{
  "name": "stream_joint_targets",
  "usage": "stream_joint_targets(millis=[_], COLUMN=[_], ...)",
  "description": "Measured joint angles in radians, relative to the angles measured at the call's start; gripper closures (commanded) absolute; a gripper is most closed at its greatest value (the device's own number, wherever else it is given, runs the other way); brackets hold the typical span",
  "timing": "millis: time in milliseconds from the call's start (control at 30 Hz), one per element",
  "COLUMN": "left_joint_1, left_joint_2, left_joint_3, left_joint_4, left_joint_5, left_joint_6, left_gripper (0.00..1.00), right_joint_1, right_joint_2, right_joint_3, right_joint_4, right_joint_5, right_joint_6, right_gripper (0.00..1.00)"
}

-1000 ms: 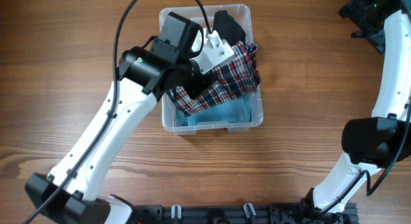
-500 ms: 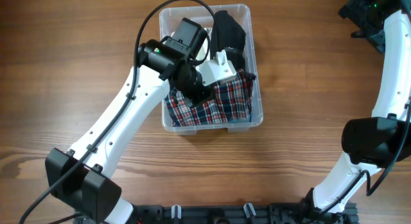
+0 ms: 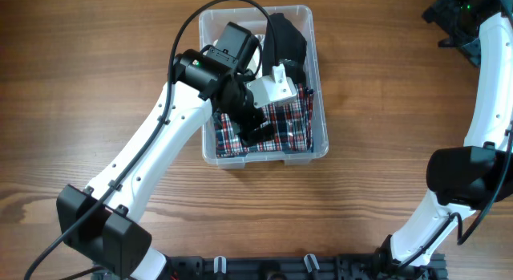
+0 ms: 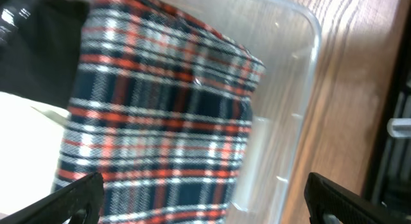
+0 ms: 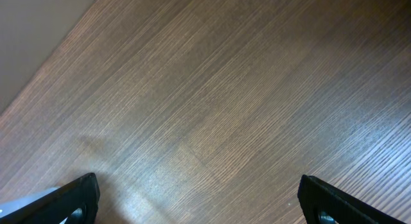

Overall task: Pack container
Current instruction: 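Lower the plaid cloth onto the denim and open the left gripper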

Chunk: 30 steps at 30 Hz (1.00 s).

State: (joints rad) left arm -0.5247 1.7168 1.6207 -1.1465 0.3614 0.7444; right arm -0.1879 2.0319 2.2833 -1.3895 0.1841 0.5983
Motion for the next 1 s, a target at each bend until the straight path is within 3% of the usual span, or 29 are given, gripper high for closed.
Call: stream_joint_targets(millis=[100, 167, 300, 400, 500, 600, 1000], left_joint_1=[0.000, 0.001, 0.010, 0.016, 0.016, 0.016, 0.021], left_joint_2=[0.000, 0.000, 0.000, 0.008, 0.055, 0.115, 0.278], left_joint_3=[0.000, 0.000, 0.001, 0.002, 0.002, 0.003, 0.033], left_joint_4=[0.094, 0.204, 0.281, 0.255, 0.204, 0.204, 0.227], left_joint_5=[-0.018, -0.050, -0.101, -0.126, -0.153, -0.160, -0.164], left_joint_6=[-0.041, -0.154, -0.418, -0.620, -0.836, -0.923, -1.005], left_gripper=[0.00, 0.26, 0.74, 0.87, 0.92, 0.94, 0.93], right_joint_1=[0.000, 0.000, 0.000, 0.000, 0.000, 0.000, 0.000], right_joint_2=[0.000, 0.000, 0.000, 0.000, 0.000, 0.000, 0.000], right_joint_3=[0.000, 0.000, 0.000, 0.000, 0.000, 0.000, 0.000], right_joint_4=[0.000, 0.000, 0.000, 0.000, 0.000, 0.000, 0.000], right_joint_5=[0.000, 0.000, 0.000, 0.000, 0.000, 0.000, 0.000], right_joint_6=[0.000, 0.000, 0.000, 0.000, 0.000, 0.000, 0.000], right_gripper=[0.00, 0.00, 0.00, 0.00, 0.00, 0.00, 0.00])
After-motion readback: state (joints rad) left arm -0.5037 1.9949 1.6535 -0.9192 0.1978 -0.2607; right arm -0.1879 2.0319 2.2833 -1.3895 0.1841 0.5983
